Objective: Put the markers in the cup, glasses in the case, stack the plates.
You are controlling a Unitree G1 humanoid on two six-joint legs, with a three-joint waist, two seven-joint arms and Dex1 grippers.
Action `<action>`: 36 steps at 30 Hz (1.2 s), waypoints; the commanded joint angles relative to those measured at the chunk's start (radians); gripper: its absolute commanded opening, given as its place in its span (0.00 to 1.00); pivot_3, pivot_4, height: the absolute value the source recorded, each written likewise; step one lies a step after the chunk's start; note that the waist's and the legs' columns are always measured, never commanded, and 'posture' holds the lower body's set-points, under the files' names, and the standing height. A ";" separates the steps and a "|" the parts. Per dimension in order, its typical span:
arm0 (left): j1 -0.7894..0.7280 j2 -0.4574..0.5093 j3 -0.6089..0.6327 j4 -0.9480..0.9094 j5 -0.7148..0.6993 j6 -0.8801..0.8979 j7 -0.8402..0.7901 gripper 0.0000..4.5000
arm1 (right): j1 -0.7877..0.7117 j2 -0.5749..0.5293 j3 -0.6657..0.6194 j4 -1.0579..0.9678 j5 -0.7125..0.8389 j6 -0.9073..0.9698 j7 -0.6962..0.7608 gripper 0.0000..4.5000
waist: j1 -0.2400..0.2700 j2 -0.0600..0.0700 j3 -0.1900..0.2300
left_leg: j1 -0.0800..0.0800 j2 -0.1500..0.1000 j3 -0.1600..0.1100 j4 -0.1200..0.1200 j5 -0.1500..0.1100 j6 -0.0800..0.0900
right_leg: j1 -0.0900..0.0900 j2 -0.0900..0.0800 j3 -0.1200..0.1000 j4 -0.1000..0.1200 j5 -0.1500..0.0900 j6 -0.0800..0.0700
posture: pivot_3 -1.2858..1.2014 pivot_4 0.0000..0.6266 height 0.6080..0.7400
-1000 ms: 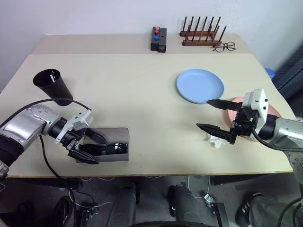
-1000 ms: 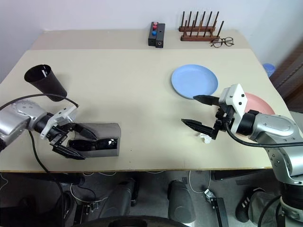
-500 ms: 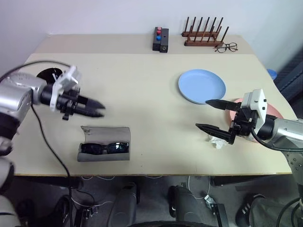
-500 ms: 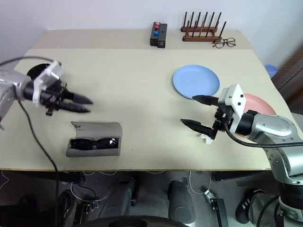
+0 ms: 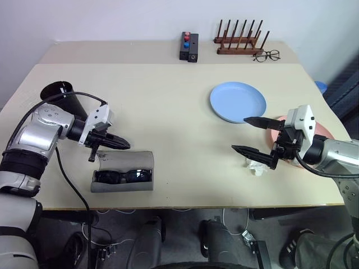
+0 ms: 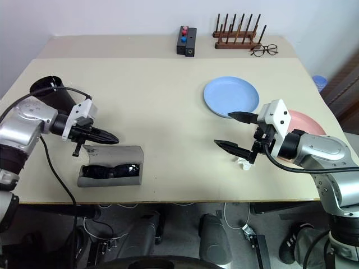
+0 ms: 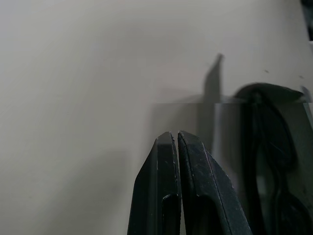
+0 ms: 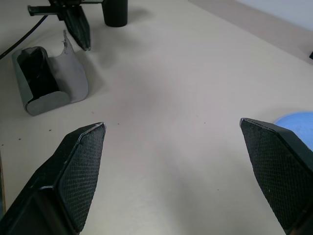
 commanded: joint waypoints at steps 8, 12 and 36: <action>0.058 0.024 0.085 -0.138 0.023 0.064 -0.065 0.03 | -0.014 0.002 -0.019 -0.030 0.007 -0.019 -0.003 1.00 | -0.003 0.000 0.000 | 0.000 0.000 0.000 0.000 0.000 0.000 | 0.000 0.000 0.000 0.000 0.000 0.000 | 0.52 0.24 1.00; 0.109 0.054 0.091 -0.217 0.015 0.107 -0.072 0.03 | -0.010 0.003 -0.020 -0.031 0.004 -0.024 -0.002 1.00 | -0.004 0.000 0.000 | 0.000 0.000 0.000 0.000 0.000 0.000 | 0.000 0.000 0.000 0.000 0.000 0.000 | 0.52 0.24 1.00; -0.080 -0.074 0.278 -0.171 -0.173 0.285 -0.023 0.50 | -0.016 0.008 -0.012 -0.002 -0.028 -0.041 -0.016 1.00 | 0.003 0.000 0.000 | 0.000 0.000 0.000 0.000 0.000 0.000 | 0.000 0.000 0.000 0.000 0.000 0.000 | 0.52 0.24 1.00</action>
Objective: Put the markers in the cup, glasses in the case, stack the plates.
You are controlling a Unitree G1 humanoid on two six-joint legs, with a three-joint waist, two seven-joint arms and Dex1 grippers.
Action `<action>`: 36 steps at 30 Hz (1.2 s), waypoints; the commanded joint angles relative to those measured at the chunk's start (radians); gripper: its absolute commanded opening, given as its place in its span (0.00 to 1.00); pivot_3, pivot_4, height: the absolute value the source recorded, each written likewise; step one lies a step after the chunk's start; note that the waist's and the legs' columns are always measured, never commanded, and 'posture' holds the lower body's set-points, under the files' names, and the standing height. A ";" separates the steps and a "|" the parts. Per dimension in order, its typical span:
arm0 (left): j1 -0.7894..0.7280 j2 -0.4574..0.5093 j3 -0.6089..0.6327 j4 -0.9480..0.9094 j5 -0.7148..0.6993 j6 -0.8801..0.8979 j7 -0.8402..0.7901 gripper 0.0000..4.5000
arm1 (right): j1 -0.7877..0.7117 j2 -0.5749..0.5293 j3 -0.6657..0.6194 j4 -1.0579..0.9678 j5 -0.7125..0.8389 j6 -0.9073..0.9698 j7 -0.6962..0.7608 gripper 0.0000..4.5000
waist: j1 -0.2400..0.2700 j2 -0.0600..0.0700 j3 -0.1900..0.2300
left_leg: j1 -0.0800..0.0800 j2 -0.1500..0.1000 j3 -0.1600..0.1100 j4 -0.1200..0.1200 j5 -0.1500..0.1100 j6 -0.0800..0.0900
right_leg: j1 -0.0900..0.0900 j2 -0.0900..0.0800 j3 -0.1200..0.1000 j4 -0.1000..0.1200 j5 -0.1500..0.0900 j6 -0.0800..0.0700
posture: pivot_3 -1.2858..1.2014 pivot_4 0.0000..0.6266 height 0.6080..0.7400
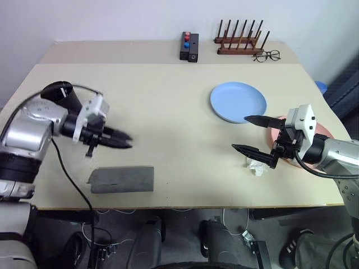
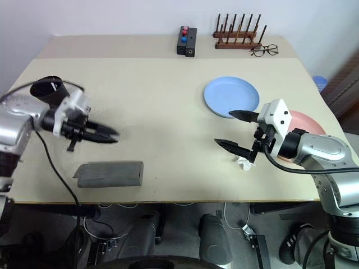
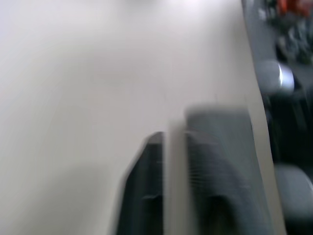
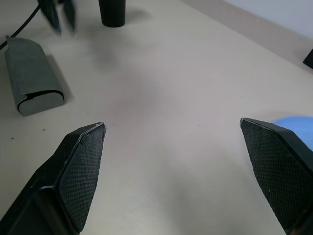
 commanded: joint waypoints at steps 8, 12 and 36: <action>-0.118 -0.152 0.159 0.031 -0.108 0.092 0.097 0.99 | -0.088 -0.010 0.053 0.121 -0.172 0.084 -0.190 1.00 | -0.010 0.000 0.000 | 0.001 0.000 0.000 0.000 0.000 0.000 | 0.000 0.001 0.000 0.002 0.002 0.004 | 0.52 0.24 1.00; -0.114 -0.172 0.161 0.007 -0.108 0.113 0.128 0.99 | -0.154 -0.023 0.055 0.229 -0.247 0.172 -0.294 1.00 | -0.005 0.000 0.000 | 0.001 0.000 0.000 0.001 0.000 0.000 | 0.000 0.001 0.001 0.002 0.002 0.004 | 0.52 0.24 1.00; -0.034 -0.144 0.176 -0.164 -0.197 0.258 0.127 1.00 | -0.055 -0.121 0.105 0.250 -0.331 0.400 -0.252 0.01 | -0.010 -0.001 -0.001 | 0.001 0.000 0.000 0.001 0.000 0.000 | 0.000 0.001 0.001 0.002 0.000 0.000 | 0.52 0.24 1.00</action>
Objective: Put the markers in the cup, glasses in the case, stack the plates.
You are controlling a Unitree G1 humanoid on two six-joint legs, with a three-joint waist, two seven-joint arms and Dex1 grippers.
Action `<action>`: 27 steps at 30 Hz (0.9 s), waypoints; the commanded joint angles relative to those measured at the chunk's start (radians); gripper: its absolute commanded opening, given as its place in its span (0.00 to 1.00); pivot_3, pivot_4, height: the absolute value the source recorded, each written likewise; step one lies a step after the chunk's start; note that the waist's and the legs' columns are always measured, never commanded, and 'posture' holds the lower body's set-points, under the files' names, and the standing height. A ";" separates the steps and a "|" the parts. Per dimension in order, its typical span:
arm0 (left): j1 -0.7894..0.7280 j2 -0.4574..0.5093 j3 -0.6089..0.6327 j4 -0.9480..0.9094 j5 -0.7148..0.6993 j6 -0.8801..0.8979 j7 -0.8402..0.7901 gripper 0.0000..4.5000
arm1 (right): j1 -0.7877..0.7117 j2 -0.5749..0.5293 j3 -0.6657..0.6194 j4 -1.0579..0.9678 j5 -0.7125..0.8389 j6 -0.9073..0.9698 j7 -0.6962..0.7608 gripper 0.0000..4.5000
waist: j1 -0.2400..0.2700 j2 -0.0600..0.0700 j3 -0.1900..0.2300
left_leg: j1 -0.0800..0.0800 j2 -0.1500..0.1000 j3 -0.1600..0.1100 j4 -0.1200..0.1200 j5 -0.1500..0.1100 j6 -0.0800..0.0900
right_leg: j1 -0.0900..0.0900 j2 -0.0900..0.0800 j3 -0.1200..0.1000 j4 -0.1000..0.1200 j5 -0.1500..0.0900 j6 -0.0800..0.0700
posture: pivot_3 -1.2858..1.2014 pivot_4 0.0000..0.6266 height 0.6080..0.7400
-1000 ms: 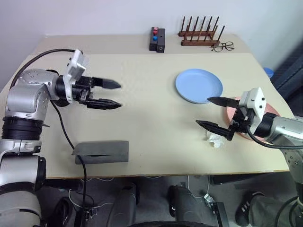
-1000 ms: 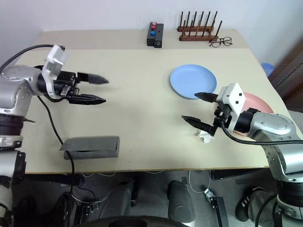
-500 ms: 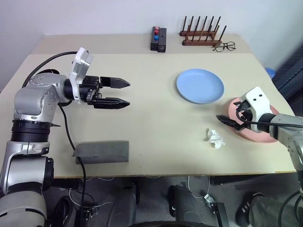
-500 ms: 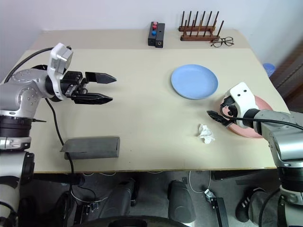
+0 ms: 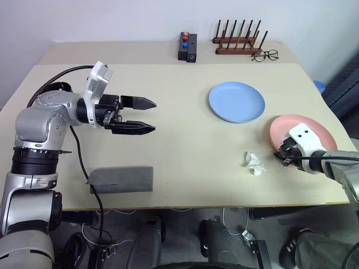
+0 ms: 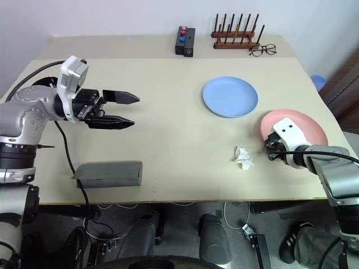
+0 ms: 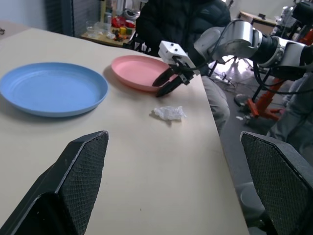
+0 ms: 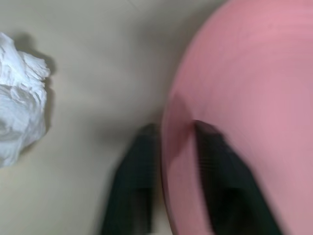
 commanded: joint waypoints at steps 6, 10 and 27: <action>-0.007 0.012 0.055 -0.020 -0.031 0.013 0.024 1.00 | -0.229 0.054 -0.038 0.026 -0.019 -0.052 -0.054 0.01 | -0.003 0.001 0.000 | 0.001 0.000 0.000 0.000 0.000 0.000 | 0.000 0.000 0.001 0.000 0.000 0.000 | 0.52 0.24 1.00; 0.002 -0.017 0.079 -0.017 -0.010 -0.024 0.092 1.00 | -0.374 0.113 0.007 0.077 -0.046 -0.110 -0.082 0.01 | 0.001 0.001 0.000 | 0.000 0.000 0.000 -0.001 0.000 0.000 | -0.001 0.000 0.000 0.000 0.002 0.003 | 0.52 0.24 1.00; 0.118 -0.060 0.163 -0.107 0.015 -0.109 0.341 1.00 | -0.591 0.363 0.226 0.479 -0.195 -0.476 -0.009 0.01 | 0.000 0.001 0.000 | 0.000 0.000 0.000 -0.002 0.000 0.000 | -0.001 0.001 0.001 0.000 0.003 0.006 | 0.52 0.24 1.00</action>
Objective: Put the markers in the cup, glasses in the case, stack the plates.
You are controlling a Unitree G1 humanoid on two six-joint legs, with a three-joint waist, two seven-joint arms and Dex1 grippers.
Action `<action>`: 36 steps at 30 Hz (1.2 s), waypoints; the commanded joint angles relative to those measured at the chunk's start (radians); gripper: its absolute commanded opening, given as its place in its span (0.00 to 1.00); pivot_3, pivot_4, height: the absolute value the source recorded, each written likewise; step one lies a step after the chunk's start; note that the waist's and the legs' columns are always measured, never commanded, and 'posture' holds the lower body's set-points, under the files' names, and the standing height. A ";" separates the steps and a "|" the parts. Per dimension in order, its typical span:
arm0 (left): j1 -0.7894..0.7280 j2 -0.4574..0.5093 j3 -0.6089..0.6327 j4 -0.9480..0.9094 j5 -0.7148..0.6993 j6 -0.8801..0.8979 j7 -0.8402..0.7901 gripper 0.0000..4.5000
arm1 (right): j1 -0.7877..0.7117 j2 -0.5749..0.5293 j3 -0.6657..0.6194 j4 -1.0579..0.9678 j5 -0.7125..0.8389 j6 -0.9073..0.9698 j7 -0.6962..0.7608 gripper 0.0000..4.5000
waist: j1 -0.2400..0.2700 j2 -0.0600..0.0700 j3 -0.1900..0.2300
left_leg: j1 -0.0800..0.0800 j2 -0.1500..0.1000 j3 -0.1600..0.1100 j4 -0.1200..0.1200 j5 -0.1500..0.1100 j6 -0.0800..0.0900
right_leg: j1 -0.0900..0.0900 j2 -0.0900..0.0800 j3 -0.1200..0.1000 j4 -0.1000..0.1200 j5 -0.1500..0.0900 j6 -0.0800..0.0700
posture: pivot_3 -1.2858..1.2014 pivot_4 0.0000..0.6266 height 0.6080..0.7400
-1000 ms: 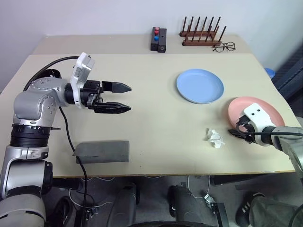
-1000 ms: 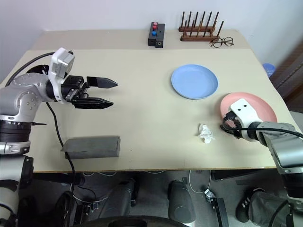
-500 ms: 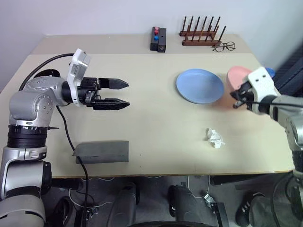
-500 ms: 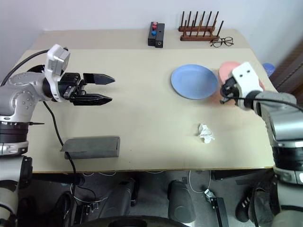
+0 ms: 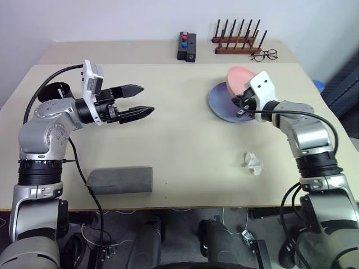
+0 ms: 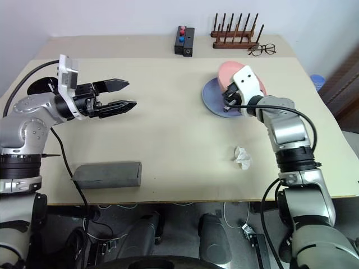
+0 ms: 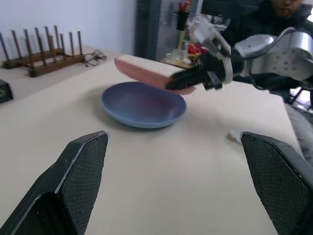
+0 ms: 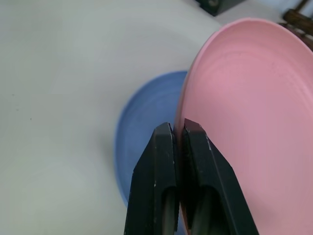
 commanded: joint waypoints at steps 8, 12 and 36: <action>0.031 0.025 0.034 -0.080 -0.025 0.003 0.025 1.00 | -0.032 -0.007 0.002 0.047 -0.038 -0.096 0.103 0.43 | -0.002 0.000 0.000 | 0.000 0.000 0.000 0.000 0.000 0.000 | 0.000 0.000 0.000 0.000 0.000 0.000 | 0.52 0.24 1.00; 0.021 0.022 0.022 -0.070 -0.024 0.000 0.018 1.00 | -0.025 -0.022 -0.024 0.006 -0.046 -0.097 0.089 0.88 | -0.002 0.000 0.000 | 0.000 0.000 0.000 0.000 0.000 0.000 | 0.000 0.000 0.000 0.000 0.000 0.000 | 0.52 0.24 1.00; 0.075 0.182 -0.182 -0.078 -0.002 0.020 -0.441 1.00 | 0.527 -0.443 -0.183 -0.696 0.264 0.451 0.271 0.99 | 0.003 0.000 0.000 | -0.001 0.001 0.000 0.000 0.000 0.000 | 0.000 -0.001 0.000 -0.002 -0.002 -0.006 | 0.52 0.24 1.00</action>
